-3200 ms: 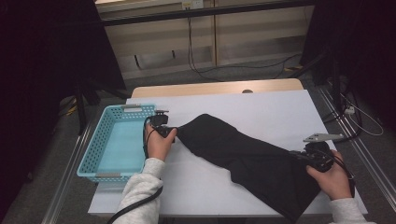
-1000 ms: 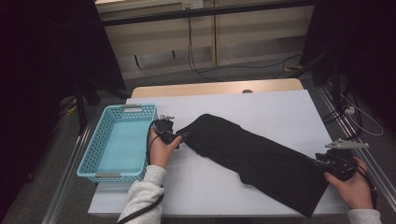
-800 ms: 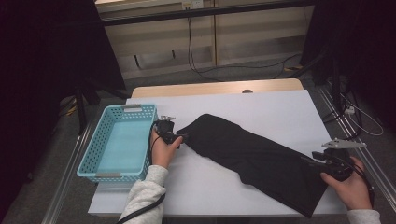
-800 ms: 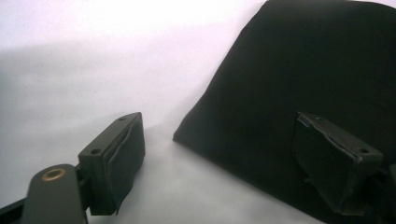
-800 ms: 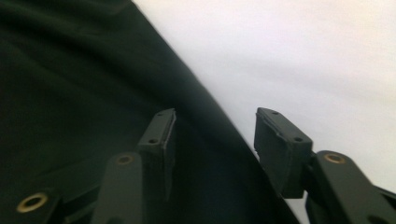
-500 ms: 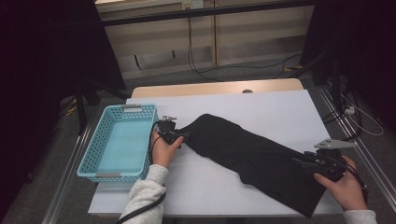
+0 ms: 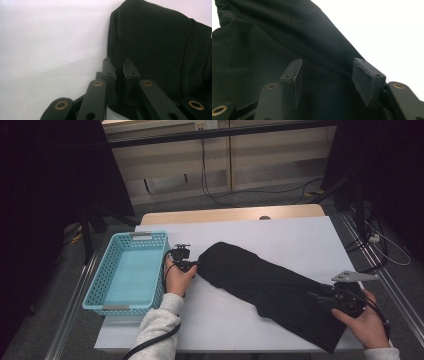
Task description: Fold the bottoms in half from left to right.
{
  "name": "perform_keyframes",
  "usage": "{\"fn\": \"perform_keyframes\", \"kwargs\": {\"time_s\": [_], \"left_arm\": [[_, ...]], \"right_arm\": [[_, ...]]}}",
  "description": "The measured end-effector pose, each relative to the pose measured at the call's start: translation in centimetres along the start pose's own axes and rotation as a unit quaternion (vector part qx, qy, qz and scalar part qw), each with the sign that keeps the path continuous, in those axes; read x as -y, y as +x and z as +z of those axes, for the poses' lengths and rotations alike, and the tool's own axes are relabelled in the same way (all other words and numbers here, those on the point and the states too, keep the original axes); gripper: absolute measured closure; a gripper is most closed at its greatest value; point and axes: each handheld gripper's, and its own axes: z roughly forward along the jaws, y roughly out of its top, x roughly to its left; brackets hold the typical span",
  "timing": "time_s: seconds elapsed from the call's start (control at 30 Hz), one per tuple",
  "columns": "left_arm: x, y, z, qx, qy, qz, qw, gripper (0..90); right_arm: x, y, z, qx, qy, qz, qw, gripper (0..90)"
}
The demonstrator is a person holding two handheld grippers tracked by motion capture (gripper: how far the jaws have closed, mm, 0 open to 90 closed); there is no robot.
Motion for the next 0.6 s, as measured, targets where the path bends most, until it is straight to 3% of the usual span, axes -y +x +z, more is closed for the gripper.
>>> {"fn": "perform_keyframes", "kwargs": {"time_s": [0.17,0.23,0.37,0.6], "left_arm": [[-1.2,0.2,-0.9,0.004,-0.001,-0.018,0.9998,84.2],[-1.7,0.2,-1.4,0.001,-0.006,-0.014,0.9999,84.3],[-2.8,0.3,-2.4,-0.007,-0.021,-0.015,0.9997,84.4],[-3.8,0.8,-3.1,-0.016,-0.034,-0.020,0.9991,84.4]], "right_arm": [[0.0,0.4,0.0,-0.011,-0.001,0.000,0.9999,38.3],[-0.1,0.7,-0.1,-0.020,-0.003,0.000,0.9998,37.8],[-0.4,2.1,0.3,-0.034,-0.003,-0.017,0.9993,37.7],[-0.3,4.5,1.8,-0.050,0.023,-0.053,0.9970,38.1]]}}
